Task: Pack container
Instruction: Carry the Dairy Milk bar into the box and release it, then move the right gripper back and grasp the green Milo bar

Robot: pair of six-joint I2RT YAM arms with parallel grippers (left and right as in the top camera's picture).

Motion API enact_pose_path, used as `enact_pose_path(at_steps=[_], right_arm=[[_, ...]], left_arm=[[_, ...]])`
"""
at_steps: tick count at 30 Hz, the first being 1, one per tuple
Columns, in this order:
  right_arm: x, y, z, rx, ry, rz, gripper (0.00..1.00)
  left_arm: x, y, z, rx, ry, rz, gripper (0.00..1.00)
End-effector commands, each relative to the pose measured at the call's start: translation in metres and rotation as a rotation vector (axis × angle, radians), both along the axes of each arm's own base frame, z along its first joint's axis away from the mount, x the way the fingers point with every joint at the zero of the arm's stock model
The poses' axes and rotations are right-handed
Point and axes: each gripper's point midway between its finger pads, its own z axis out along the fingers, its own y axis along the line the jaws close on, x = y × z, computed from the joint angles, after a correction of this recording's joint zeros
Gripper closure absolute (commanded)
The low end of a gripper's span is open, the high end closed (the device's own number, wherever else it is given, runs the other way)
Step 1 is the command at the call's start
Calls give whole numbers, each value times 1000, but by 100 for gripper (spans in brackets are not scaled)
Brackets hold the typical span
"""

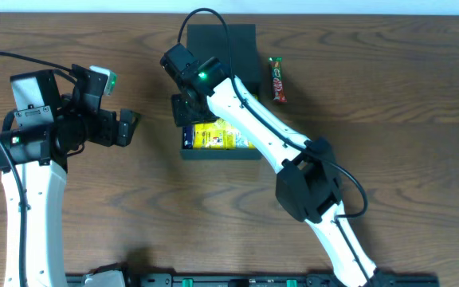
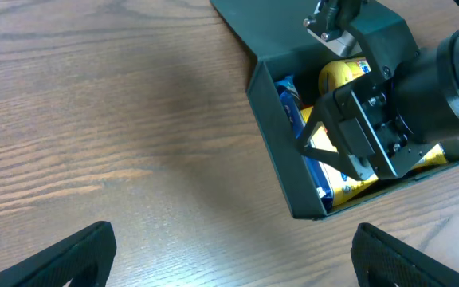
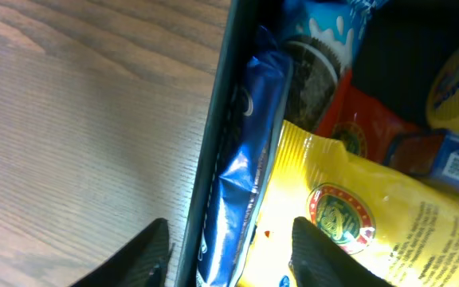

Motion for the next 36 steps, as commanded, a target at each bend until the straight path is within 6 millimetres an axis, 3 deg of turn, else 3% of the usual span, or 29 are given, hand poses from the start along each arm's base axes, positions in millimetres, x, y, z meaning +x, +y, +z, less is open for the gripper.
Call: enact_pose_path(at_steps=[1, 4, 8, 12, 16, 24, 30, 36], right_arm=[[4, -4, -5, -17, -5, -25, 49], [13, -10, 7, 1, -26, -25, 50], [35, -26, 42, 22, -117, -11, 50], [73, -72, 80, -34, -270, -45, 38], [106, -121, 88, -95, -340, -14, 38], [158, -224, 57, -165, -321, -132, 39], [172, -240, 15, -136, -271, -79, 41], [172, -236, -26, -154, -217, -23, 43]], left_arm=[[-1, 0, 3, 6, -9, -6, 5], [-2, 0, 2, 5, -6, -6, 5], [-3, 0, 2, 5, -2, -6, 5], [-3, 0, 2, 5, -2, -6, 5], [-3, 0, 2, 4, 0, -6, 5], [-4, 0, 1, 3, 4, -6, 5], [-4, 0, 1, 3, 4, -6, 5], [-4, 0, 1, -1, 7, 0, 5]])
